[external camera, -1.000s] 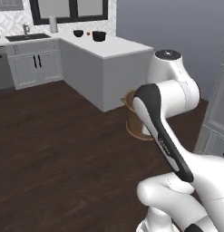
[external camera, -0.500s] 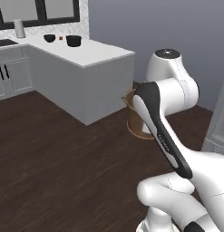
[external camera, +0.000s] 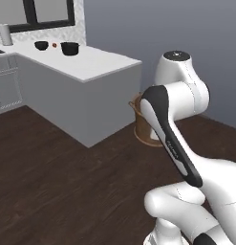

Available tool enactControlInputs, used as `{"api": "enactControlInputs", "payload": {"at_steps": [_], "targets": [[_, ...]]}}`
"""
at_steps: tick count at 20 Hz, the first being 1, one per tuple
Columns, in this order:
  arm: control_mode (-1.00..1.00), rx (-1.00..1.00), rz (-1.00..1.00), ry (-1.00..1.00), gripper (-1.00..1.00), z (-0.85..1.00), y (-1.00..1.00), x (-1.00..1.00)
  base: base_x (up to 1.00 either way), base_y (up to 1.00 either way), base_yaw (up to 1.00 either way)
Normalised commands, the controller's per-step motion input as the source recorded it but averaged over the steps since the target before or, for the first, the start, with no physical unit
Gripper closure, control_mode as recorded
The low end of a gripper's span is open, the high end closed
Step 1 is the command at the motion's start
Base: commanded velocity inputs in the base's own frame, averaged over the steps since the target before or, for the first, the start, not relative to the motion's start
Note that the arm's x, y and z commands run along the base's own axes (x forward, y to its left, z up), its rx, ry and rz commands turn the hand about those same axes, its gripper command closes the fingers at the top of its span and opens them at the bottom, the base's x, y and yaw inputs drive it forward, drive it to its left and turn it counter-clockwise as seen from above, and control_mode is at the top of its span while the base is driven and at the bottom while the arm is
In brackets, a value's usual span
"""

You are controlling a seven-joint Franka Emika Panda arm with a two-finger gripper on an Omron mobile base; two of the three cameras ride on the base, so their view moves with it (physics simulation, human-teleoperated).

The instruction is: Open the cabinet, pick up the bread from the cabinet and place it in the basket. Then move the basket to the dining counter.

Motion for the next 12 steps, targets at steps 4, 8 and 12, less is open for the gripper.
{"api": "enactControlInputs", "payload": {"at_steps": [4, 8, 12], "targets": [[1.0, 0.0, 0.0, 0.0, 1.0, 0.0, 0.0, 0.0, 1.0, 0.0, -0.05], [1.0, 0.0, 0.0, 0.0, 1.0, 0.0, 0.0, 0.0, 1.0, 0.0, -0.02], [1.0, 0.0, 0.0, 0.0, 1.0, 0.0, 0.0, 0.0, 1.0, 0.08, -0.01]]}}
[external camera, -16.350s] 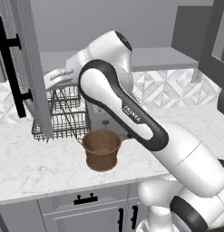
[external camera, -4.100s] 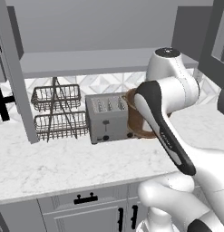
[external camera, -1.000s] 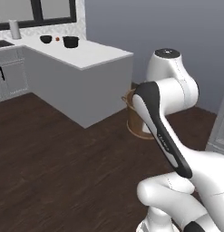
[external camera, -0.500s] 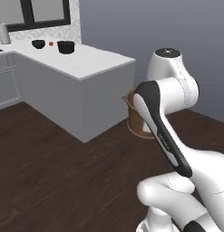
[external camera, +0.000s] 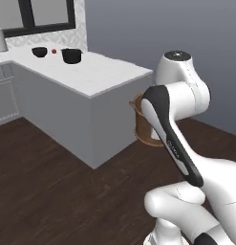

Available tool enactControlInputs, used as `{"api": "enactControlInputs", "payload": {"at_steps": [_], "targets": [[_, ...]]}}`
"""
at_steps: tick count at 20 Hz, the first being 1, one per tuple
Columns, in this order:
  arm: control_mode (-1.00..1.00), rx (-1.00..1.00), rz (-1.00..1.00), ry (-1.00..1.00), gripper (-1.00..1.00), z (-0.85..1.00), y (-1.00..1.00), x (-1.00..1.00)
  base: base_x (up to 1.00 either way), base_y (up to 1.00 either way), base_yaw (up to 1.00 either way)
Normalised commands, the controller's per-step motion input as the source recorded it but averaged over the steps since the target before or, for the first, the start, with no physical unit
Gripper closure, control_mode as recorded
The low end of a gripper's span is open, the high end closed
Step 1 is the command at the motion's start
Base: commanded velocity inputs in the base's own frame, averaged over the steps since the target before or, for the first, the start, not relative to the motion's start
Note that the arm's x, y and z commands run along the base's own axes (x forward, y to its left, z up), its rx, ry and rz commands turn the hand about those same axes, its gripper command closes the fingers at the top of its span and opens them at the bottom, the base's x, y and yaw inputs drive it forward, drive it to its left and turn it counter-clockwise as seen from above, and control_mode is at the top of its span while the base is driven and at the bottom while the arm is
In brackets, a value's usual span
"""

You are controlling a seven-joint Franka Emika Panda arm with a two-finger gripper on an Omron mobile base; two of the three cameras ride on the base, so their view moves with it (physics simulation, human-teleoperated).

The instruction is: Open the cabinet, pick up the bread from the cabinet and place it in the basket. Then move the basket to the dining counter.

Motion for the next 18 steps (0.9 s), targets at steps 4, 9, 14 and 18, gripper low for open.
{"api": "enactControlInputs", "payload": {"at_steps": [4, 9, 14, 18], "targets": [[1.0, 0.0, 0.0, 0.0, 1.0, 0.0, 0.0, 0.0, 1.0, 0.13, -0.03], [1.0, 0.0, 0.0, 0.0, 1.0, 0.0, 0.0, 0.0, 1.0, -0.05, 0.07], [1.0, 0.0, 0.0, 0.0, 1.0, 0.0, 0.0, 0.0, 1.0, -0.56, 0.29], [1.0, 0.0, 0.0, 0.0, 1.0, 0.0, 0.0, 0.0, 1.0, -0.69, 0.32]]}}
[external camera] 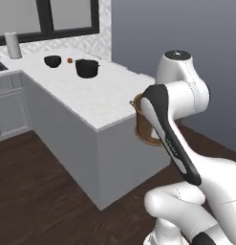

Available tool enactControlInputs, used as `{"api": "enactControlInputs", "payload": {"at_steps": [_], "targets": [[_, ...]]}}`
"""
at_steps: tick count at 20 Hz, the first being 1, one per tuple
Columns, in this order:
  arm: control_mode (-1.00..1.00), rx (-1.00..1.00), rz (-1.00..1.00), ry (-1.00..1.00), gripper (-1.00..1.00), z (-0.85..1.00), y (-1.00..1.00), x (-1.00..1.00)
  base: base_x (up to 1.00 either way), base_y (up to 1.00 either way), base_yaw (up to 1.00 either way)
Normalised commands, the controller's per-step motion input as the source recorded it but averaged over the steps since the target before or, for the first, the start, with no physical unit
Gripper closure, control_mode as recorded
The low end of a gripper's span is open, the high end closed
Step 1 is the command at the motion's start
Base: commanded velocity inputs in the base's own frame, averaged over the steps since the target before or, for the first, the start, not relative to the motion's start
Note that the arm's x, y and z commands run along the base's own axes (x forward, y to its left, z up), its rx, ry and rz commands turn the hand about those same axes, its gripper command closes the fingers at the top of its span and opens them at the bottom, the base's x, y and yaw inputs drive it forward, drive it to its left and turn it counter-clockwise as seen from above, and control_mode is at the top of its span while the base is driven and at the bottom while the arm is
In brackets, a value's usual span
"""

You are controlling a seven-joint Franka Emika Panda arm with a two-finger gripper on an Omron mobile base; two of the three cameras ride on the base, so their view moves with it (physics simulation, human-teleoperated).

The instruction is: Open the cabinet, pick up the bread from the cabinet and place it in the basket. Then move the basket to the dining counter.

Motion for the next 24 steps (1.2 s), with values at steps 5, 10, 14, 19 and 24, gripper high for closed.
{"api": "enactControlInputs", "payload": {"at_steps": [5, 10, 14, 19, 24], "targets": [[1.0, 0.0, 0.0, 0.0, 1.0, 0.0, 0.0, 0.0, 1.0, -0.57, 0.35], [1.0, 0.0, 0.0, 0.0, 1.0, 0.0, 0.0, 0.0, 1.0, -0.59, 0.34], [1.0, 0.0, 0.0, 0.0, 1.0, 0.0, 0.0, 0.0, 1.0, -0.59, 0.36], [1.0, 0.0, 0.0, 0.0, 1.0, 0.0, 0.0, 0.0, 0.64, -0.62, 0.34], [1.0, 0.0, 0.0, 0.0, 1.0, 0.0, 0.0, 0.0, 0.31, -0.61, 0.25]]}}
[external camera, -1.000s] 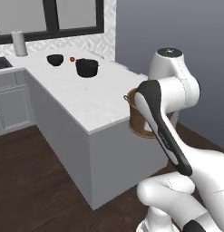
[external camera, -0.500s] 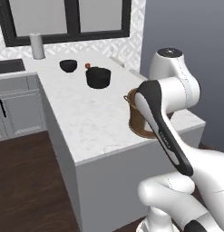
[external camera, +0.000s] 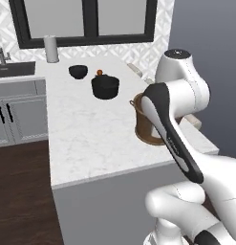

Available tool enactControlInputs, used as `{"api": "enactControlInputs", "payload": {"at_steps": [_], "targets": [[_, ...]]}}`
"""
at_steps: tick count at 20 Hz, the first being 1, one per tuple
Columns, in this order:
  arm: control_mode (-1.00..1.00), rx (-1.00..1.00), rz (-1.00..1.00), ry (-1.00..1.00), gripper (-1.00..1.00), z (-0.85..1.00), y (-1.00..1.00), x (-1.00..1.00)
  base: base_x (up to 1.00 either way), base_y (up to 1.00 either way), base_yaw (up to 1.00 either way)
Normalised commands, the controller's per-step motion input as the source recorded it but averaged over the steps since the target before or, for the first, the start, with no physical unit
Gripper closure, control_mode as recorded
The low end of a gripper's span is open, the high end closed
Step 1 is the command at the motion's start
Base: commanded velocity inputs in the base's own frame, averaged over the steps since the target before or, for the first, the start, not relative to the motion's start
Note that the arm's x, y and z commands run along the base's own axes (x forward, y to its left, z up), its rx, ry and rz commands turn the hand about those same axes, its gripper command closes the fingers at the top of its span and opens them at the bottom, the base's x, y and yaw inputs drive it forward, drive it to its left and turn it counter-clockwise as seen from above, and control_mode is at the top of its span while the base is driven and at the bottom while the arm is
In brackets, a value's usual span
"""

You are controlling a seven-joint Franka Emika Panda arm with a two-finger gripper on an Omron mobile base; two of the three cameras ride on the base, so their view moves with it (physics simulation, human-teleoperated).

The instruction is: Open the cabinet, pick up the bread from the cabinet and place it in the basket. Then move the basket to the dining counter.

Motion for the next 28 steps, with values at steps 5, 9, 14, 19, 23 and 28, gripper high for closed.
{"api": "enactControlInputs", "payload": {"at_steps": [5, 9, 14, 19, 23, 28], "targets": [[1.0, 0.0, 0.0, 0.0, 1.0, 0.0, 0.0, 0.0, 0.64, -0.41, 0.05], [1.0, 0.0, 0.0, 0.0, 1.0, 0.0, 0.0, 0.0, 0.41, -0.27, 0.0], [-1.0, 0.09, 0.0, 0.01, 1.0, -0.44, -0.07, 0.57, 0.04, -0.05, 0.0], [-1.0, 0.06, -0.02, 0.07, 1.0, -0.83, 0.0, 1.0, 0.0, 0.0, 0.0], [-1.0, 0.0, 0.0, 0.14, 1.0, -0.88, 0.0, 1.0, 0.0, 0.0, 0.0], [-1.0, 0.0, 0.0, 0.22, 1.0, -0.7, -0.08, 0.95, 0.0, 0.0, 0.0]]}}
